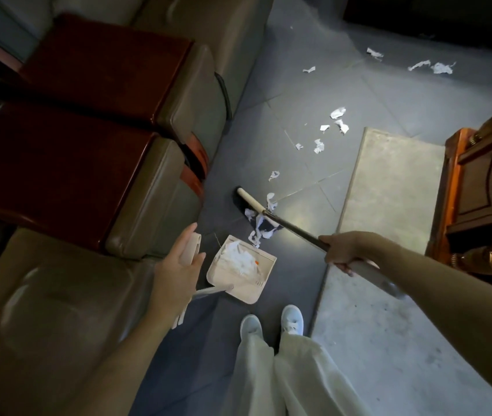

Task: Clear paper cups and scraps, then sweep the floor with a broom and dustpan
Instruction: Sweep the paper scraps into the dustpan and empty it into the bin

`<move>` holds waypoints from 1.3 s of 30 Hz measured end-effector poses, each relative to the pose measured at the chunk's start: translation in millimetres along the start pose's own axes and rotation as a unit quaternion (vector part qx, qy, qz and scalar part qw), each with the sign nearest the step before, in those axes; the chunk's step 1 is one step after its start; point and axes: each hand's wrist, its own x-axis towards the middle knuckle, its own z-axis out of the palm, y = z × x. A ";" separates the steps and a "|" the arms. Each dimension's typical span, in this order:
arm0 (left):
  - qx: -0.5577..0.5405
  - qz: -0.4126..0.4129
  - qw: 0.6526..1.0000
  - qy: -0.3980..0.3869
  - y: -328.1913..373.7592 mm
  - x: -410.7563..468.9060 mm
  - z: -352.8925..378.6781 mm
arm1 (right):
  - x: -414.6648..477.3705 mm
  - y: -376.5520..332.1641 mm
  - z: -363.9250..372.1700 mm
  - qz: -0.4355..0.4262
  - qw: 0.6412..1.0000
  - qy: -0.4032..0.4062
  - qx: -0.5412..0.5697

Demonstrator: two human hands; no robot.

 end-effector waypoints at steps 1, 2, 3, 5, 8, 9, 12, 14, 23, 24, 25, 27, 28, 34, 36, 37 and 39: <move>-0.005 0.005 1.000 0.002 1.7 1.6 1.1 | -6.2 0.9 -3.6 -0.005 1.000 0.012 -0.010; -0.012 0.012 1.000 0.002 3.2 2.5 2.7 | -12.1 2.3 -8.6 -0.011 0.999 0.025 -0.020; -0.018 0.018 1.000 -0.002 4.6 3.4 4.5 | -17.0 4.1 -14.1 -0.015 0.999 0.033 -0.023; -0.028 0.022 0.999 -0.022 8.0 6.4 7.5 | -22.9 7.9 -24.9 -0.015 0.999 0.039 0.006; -0.021 0.024 0.998 -0.055 14.7 16.8 10.4 | -22.2 12.2 -41.9 -0.013 0.998 0.060 0.035; -0.018 0.023 0.998 -0.061 17.2 20.3 10.5 | -18.4 13.2 -48.2 -0.013 0.997 0.068 0.044; -0.013 0.015 0.997 -0.068 24.1 28.7 12.1 | -3.3 14.9 -67.9 -0.010 0.994 0.082 0.065; -0.008 0.012 0.998 -0.069 25.5 34.9 13.9 | 6.9 13.5 -80.5 -0.003 0.993 0.091 0.073; 0.009 0.002 0.999 -0.050 22.3 53.9 8.8 | 61.4 -9.3 -74.4 0.011 0.999 0.046 0.009; 0.012 0.003 0.999 -0.048 23.4 54.1 10.1 | 62.1 -10.9 -66.0 0.009 0.999 0.041 -0.020; 0.017 0.006 0.999 -0.045 24.0 54.3 11.0 | 61.7 -11.3 -57.2 0.006 0.998 0.038 -0.046; 0.022 0.010 0.999 -0.035 23.4 53.2 12.3 | 56.2 -9.8 -38.5 -0.007 0.998 0.017 -0.057; 0.022 0.011 0.999 -0.031 22.9 52.7 12.9 | 51.8 -8.2 -29.8 -0.012 0.999 -0.005 -0.040; 0.019 0.017 0.999 -0.032 26.5 46.2 18.8 | 2.7 7.7 14.3 -0.020 0.990 -0.118 0.079; 0.019 0.025 0.999 -0.024 24.5 43.4 17.8 | -12.9 15.2 26.3 -0.024 0.990 -0.119 0.065; 0.019 0.028 0.999 -0.023 22.5 42.0 16.8 | -18.8 19.6 31.0 -0.022 0.991 -0.113 0.063; 0.015 0.029 0.999 -0.023 19.0 39.4 14.5 | -28.8 28.6 37.5 -0.015 0.993 -0.100 0.064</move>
